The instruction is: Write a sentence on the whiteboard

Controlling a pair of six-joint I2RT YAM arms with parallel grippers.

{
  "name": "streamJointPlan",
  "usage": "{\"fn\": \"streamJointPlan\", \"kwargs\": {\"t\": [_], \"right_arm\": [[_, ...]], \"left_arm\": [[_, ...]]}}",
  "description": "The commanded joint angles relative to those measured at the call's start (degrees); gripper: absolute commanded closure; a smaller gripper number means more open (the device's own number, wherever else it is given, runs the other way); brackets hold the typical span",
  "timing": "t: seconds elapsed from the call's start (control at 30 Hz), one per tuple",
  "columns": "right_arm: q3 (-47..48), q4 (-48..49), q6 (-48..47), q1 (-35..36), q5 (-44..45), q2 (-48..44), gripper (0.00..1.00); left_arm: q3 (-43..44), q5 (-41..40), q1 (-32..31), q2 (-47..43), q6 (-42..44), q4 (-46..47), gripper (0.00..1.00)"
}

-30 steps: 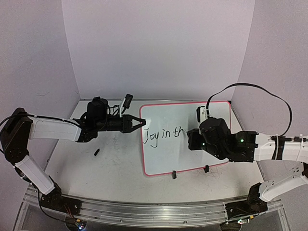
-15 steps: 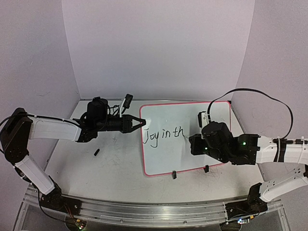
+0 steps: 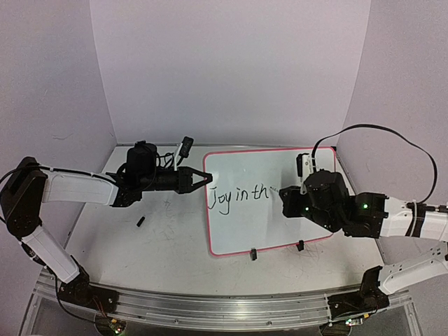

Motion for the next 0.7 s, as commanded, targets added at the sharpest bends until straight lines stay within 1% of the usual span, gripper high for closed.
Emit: {"fn": "streamJointPlan", "kwargs": {"t": [0.0,0.27,0.67], "right_arm": [[0.4,3.2,-1.0,-0.2,-0.9,2.4,1.00],[-0.3,3.5,-0.1,-0.3,0.1,3.1,1.00],[-1.5,0.8,1.2,-0.4,1.3,2.9,1.00]], "left_arm": [[0.0,-4.3,0.4,-1.1,0.8,-0.4,1.00],[0.0,-4.1,0.3,-1.1,0.7,-0.4,1.00],[0.1,-4.1,0.4,-0.8,0.8,-0.3,1.00]]}}
